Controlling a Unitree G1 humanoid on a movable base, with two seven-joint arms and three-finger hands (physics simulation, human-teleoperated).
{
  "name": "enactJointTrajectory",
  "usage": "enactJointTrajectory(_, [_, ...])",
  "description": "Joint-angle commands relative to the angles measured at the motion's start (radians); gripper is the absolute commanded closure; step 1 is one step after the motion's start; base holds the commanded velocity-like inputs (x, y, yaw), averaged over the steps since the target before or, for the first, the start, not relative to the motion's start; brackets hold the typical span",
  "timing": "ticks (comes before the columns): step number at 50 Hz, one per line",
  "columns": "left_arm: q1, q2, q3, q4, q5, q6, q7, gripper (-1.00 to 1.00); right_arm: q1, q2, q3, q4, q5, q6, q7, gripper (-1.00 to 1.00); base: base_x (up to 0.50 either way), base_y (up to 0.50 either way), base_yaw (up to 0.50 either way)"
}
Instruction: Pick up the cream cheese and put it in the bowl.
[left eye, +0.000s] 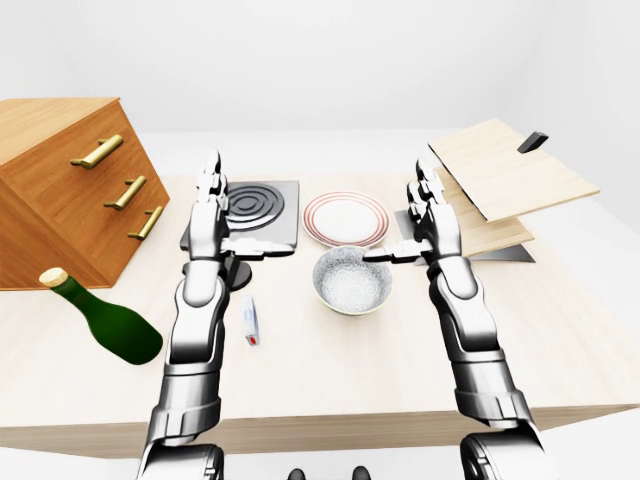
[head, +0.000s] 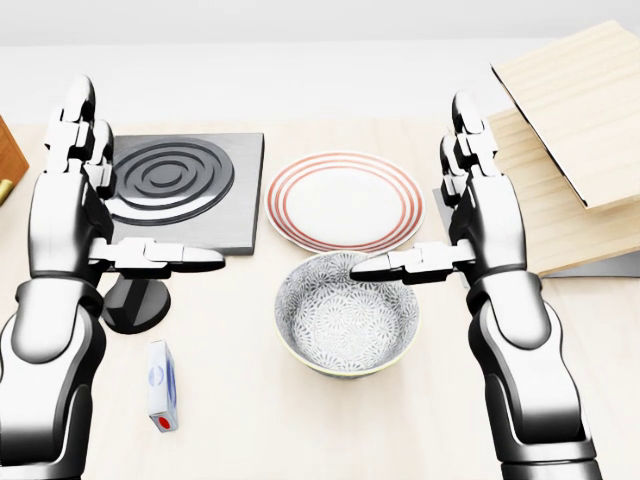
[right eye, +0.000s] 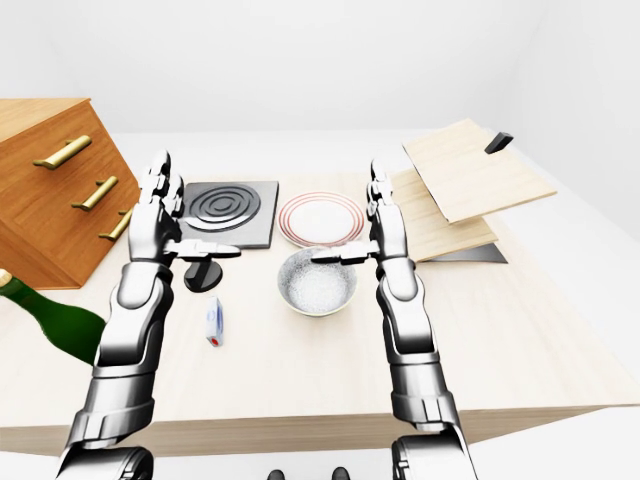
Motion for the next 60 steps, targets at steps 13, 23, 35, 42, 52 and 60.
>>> enactJointTrajectory(13, [-0.012, 0.03, -0.015, -0.07, 0.056, 0.0, -0.074, -1.0, 0.037, 0.011, 0.004, -0.049, -0.018, 0.0, -0.006, -1.0, 0.0, 0.0, 0.0])
enactJointTrajectory(23, [0.033, 0.058, -0.034, -0.124, 0.232, 0.0, -0.19, -1.0, 0.042, 0.011, 0.005, -0.06, -0.018, 0.0, -0.001, -1.0, 0.0, 0.0, 0.0])
enactJointTrajectory(35, [0.025, 0.149, -0.022, -0.137, 0.594, 0.0, -0.416, -1.0, 0.029, 0.013, 0.008, -0.007, -0.024, 0.0, 0.003, -1.0, 0.0, 0.0, 0.0])
enactJointTrajectory(42, [-0.017, 0.125, -0.029, -0.101, 0.731, 0.0, -0.508, -1.0, 0.035, 0.014, 0.008, -0.024, -0.022, 0.0, 0.003, -1.0, 0.0, 0.0, 0.0])
enactJointTrajectory(52, [0.044, 0.086, -0.044, -0.029, 0.757, -0.035, -0.483, -1.0, 0.026, 0.011, 0.008, 0.009, -0.022, 0.0, 0.004, -1.0, 0.0, 0.0, 0.0])
enactJointTrajectory(60, [0.112, 0.059, -0.071, 0.022, 0.795, -0.032, -0.506, -1.0, 0.026, 0.012, 0.007, 0.012, -0.023, 0.0, 0.005, -1.0, 0.0, 0.0, 0.0])
